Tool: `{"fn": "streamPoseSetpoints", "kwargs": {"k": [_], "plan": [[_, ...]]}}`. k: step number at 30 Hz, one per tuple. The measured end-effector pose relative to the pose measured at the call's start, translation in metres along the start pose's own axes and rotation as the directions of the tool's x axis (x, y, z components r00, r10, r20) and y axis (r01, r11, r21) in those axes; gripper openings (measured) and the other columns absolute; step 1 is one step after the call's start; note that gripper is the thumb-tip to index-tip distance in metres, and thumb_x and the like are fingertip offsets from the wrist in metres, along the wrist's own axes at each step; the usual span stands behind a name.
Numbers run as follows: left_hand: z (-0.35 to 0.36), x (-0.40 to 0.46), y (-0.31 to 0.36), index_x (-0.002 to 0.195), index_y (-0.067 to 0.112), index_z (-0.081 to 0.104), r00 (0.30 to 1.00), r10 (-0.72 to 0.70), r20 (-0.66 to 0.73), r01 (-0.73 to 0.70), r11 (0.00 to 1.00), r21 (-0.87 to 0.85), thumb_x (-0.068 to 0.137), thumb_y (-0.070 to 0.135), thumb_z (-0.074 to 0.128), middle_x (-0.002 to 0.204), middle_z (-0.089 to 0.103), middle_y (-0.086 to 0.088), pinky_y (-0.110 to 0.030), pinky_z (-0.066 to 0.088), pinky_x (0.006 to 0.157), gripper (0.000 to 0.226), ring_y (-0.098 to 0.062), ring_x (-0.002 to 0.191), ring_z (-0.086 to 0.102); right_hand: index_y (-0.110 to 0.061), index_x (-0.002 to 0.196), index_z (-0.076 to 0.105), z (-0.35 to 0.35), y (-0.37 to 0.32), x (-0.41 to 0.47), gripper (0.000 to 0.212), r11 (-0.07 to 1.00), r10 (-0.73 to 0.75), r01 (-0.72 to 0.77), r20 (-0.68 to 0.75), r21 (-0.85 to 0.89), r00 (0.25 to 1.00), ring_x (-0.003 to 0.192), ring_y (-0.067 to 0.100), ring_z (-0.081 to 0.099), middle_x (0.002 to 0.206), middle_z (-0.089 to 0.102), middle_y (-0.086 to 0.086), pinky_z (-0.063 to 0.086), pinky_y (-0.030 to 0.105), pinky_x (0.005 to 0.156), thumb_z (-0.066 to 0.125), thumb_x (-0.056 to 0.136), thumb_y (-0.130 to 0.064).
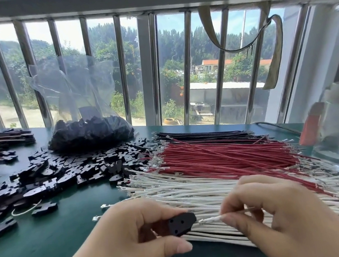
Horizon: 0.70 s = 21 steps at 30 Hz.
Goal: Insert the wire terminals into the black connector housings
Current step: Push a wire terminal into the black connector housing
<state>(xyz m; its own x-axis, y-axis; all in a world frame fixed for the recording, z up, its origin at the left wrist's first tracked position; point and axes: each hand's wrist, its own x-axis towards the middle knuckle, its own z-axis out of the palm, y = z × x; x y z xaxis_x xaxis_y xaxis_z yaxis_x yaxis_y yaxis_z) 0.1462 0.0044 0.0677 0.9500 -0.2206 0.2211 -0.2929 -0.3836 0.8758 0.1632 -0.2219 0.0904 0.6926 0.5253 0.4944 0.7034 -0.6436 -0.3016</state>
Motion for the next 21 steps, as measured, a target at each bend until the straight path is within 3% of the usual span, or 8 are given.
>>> {"fn": "streamPoseSetpoints", "kwargs": {"k": [8,13,15,21], "plan": [[-0.0003,-0.0012,-0.0018,0.089,0.063,0.065,0.995,0.071,0.067,-0.075,0.996,0.054,0.041,0.085,0.062,0.089,0.067,0.027,-0.014,0.052,0.078,0.052,0.004,0.085,0.065,-0.04,0.077,0.058,0.0027,0.0008,-0.0003,0.013,0.993,-0.066,0.065,-0.002,-0.096,0.998,0.061,-0.013,0.043,0.067,0.049,-0.027,0.042,0.015,0.051,0.05,0.077,-0.051],[-0.0004,-0.0019,-0.0005,0.088,0.054,0.069,0.989,0.022,0.149,-0.018,0.999,-0.028,0.042,0.07,0.075,0.091,0.072,0.011,-0.026,0.057,0.072,0.049,-0.008,0.073,0.069,-0.041,0.081,0.057,0.0042,0.0015,-0.0016,0.012,0.996,-0.087,0.086,-0.03,-0.033,0.996,0.063,-0.011,0.048,0.07,0.052,-0.028,0.043,0.014,0.053,0.05,0.08,-0.051],[-0.0006,-0.0015,-0.0012,0.087,0.054,0.07,0.99,0.017,0.141,-0.013,0.999,-0.035,0.048,0.057,0.074,0.089,0.073,0.009,-0.027,0.058,0.072,0.04,-0.009,0.07,0.07,-0.041,0.082,0.058,0.0048,0.0021,-0.0011,0.015,0.994,-0.102,0.101,-0.019,-0.046,0.995,0.064,-0.011,0.05,0.071,0.055,-0.028,0.045,0.017,0.054,0.05,0.081,-0.053],[0.0004,-0.0027,0.0018,0.088,0.048,0.072,0.991,0.016,0.136,-0.002,0.995,-0.101,0.051,0.047,0.075,0.086,0.074,0.004,-0.024,0.057,0.071,0.037,-0.012,0.072,0.071,-0.038,0.08,0.06,0.0056,0.0007,0.0002,0.016,0.99,-0.141,0.141,-0.017,-0.015,0.99,0.063,-0.014,0.048,0.067,0.05,-0.03,0.042,0.011,0.053,0.051,0.082,-0.052]]}}
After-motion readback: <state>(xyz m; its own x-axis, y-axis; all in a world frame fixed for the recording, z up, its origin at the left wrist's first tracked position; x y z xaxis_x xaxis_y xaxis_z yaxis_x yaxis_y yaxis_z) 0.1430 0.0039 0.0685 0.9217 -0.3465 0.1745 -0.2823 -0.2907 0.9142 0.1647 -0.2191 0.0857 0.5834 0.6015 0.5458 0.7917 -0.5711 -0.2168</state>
